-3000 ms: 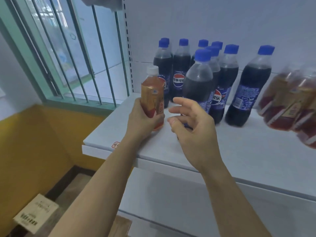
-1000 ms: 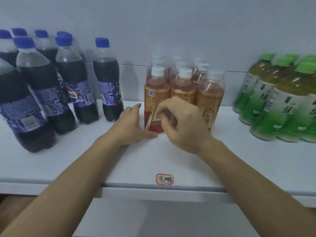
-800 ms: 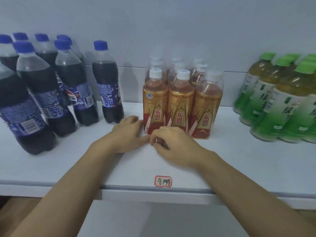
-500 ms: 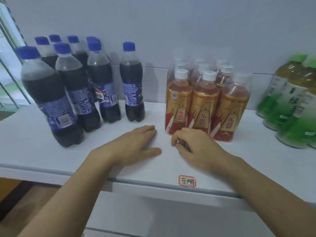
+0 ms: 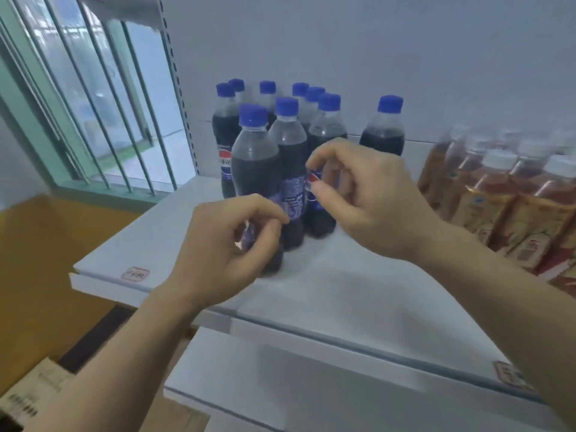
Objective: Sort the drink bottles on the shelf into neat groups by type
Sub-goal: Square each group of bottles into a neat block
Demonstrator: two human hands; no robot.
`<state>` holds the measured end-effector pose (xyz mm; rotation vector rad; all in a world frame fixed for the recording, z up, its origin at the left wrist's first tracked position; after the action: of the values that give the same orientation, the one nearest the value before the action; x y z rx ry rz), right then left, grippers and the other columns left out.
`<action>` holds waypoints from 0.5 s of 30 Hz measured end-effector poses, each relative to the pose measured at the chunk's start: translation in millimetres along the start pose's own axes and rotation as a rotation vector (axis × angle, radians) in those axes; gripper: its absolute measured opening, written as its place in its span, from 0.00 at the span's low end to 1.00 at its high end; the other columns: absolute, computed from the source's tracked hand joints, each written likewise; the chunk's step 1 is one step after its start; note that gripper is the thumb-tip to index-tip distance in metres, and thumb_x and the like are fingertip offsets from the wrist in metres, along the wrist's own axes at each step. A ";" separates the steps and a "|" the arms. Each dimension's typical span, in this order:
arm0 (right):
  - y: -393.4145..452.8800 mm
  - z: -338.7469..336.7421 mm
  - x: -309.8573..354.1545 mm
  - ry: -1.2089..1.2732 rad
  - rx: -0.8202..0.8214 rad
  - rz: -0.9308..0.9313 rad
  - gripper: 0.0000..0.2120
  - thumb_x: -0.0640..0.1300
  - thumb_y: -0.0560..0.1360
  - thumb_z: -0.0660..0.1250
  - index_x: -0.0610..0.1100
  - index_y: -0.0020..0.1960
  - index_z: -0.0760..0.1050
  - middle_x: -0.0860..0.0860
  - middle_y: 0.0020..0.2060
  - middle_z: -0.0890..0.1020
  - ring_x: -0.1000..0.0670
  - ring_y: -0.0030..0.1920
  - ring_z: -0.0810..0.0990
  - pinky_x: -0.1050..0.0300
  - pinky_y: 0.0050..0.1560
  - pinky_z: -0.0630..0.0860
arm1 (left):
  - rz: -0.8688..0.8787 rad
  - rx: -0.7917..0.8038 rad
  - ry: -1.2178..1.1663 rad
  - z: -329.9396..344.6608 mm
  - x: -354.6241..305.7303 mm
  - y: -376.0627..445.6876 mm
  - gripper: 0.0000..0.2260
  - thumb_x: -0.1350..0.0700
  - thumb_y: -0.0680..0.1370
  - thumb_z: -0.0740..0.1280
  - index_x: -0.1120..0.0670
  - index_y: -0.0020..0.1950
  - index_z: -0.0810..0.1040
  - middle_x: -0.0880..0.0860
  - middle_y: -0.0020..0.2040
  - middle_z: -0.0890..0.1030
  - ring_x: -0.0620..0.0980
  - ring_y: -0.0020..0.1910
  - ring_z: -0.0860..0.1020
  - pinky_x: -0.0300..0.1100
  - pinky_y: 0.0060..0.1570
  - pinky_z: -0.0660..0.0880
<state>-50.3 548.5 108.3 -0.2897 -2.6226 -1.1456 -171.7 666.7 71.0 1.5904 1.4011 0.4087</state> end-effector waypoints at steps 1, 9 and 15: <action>11.8 0.3 9.9 0.046 -0.052 0.004 0.09 0.43 0.79 0.68 0.44 0.58 0.76 0.54 0.37 0.79 0.57 0.32 0.76 0.73 0.37 0.67 | -0.058 -0.056 -0.006 -10.0 15.0 -4.9 0.06 0.55 0.77 0.65 0.53 0.46 0.82 0.45 0.39 0.82 0.47 0.37 0.78 0.44 0.32 0.72; 109.9 32.7 59.7 -0.388 0.043 -0.015 0.15 0.58 0.78 0.66 0.48 0.56 0.79 0.51 0.45 0.79 0.51 0.46 0.75 0.60 0.47 0.66 | -0.456 0.296 -0.204 40.6 94.7 -38.2 0.32 0.45 0.70 0.78 0.42 0.69 0.67 0.37 0.58 0.79 0.35 0.53 0.77 0.28 0.48 0.71; 136.0 52.1 49.5 -0.437 0.222 0.094 0.08 0.53 0.76 0.69 0.53 0.40 0.78 0.55 0.38 0.78 0.53 0.40 0.76 0.63 0.36 0.66 | -0.516 0.247 -0.331 35.0 118.5 -37.9 0.29 0.47 0.69 0.80 0.44 0.65 0.70 0.40 0.58 0.81 0.38 0.52 0.80 0.30 0.49 0.76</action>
<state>-66.7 681.8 183.4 -0.6746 -3.0371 -0.8227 -133.1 754.8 -15.2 1.3379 1.5684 -0.3306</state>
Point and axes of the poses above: each hand's wrist, its own y-axis towards the middle knuckle, its own z-axis out of the palm, x = y × z, the point moved 8 cm from there along y, towards the middle knuckle
